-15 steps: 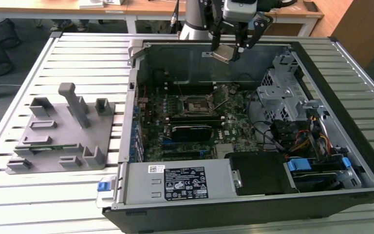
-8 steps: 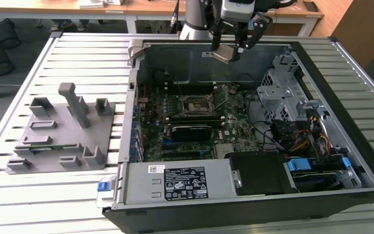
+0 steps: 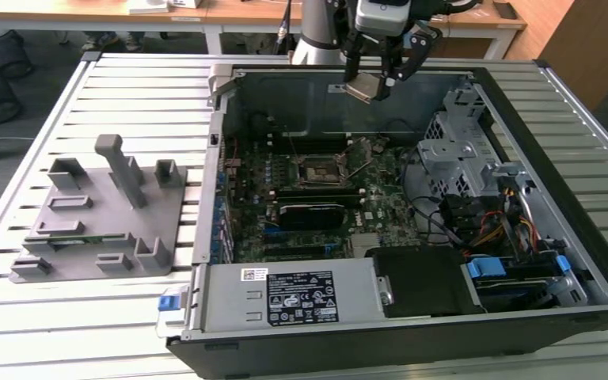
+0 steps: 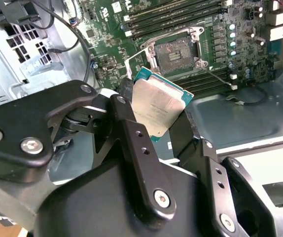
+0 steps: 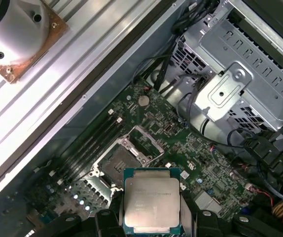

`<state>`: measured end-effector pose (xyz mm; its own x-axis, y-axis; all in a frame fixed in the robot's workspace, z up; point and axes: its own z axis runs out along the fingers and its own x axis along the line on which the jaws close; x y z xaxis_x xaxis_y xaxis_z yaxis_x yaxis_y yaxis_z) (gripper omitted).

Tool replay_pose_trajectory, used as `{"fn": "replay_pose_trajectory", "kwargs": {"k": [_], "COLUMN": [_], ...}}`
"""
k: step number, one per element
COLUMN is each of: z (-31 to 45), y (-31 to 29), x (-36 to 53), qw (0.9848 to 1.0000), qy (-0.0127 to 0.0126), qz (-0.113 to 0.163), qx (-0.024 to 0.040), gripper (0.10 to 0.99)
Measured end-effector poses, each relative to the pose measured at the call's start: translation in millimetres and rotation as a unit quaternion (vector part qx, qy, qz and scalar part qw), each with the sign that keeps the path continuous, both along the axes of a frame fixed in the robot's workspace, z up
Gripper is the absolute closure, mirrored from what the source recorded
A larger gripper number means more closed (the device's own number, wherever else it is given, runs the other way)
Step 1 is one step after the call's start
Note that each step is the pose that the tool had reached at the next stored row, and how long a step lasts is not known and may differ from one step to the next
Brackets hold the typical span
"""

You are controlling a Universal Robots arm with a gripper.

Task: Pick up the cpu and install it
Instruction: 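Place the cpu into insertion slot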

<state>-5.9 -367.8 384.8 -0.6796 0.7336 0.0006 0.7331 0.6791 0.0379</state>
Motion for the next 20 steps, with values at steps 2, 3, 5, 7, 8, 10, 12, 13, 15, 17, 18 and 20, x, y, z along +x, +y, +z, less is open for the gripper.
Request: {"fn": "replay_pose_trajectory", "kwargs": {"k": [2, 3, 5, 7, 8, 10, 12, 13, 15, 17, 18, 20], "z": [-0.1, -0.1, -0.2, -0.3, -0.3, -0.3, -0.4, -0.4, -0.5, -0.6, -0.7, -0.9], "y": [0.0, 0.0, 0.0, 0.0, 0.0, 0.0, 0.0, 0.0, 0.0, 0.0, 0.0, 0.0], "x": [0.0, 0.0, 0.0, 0.0, 0.0, 0.0, 0.0, 0.0, 0.0, 0.0, 0.0, 0.0], "qw": [1.0, 1.0, 0.9999, 0.9999, 0.9998, 0.9997, 0.9995, 0.9995, 0.9994, 0.9992, 0.9992, 0.999], "qy": [0.0, 0.0, 0.0, 0.0, 0.0, 0.0, 0.0, 0.0, 0.0, 0.0, 0.0, 0.0], "qz": [-0.005, -0.008, -0.013, -0.017, -0.019, -0.024, -0.03, -0.032, -0.035, -0.039, -0.041, -0.045], "qx": [0.0, 0.0, 0.0, 0.0, 0.0, 0.0, 0.0, 0.0, 0.0, 0.0, 0.0, 0.0], "gripper": [0.545, 0.545, 0.545, 0.545, 0.545, 0.545, 0.545, 0.545, 0.545, 0.545, 0.545, 0.545]}}
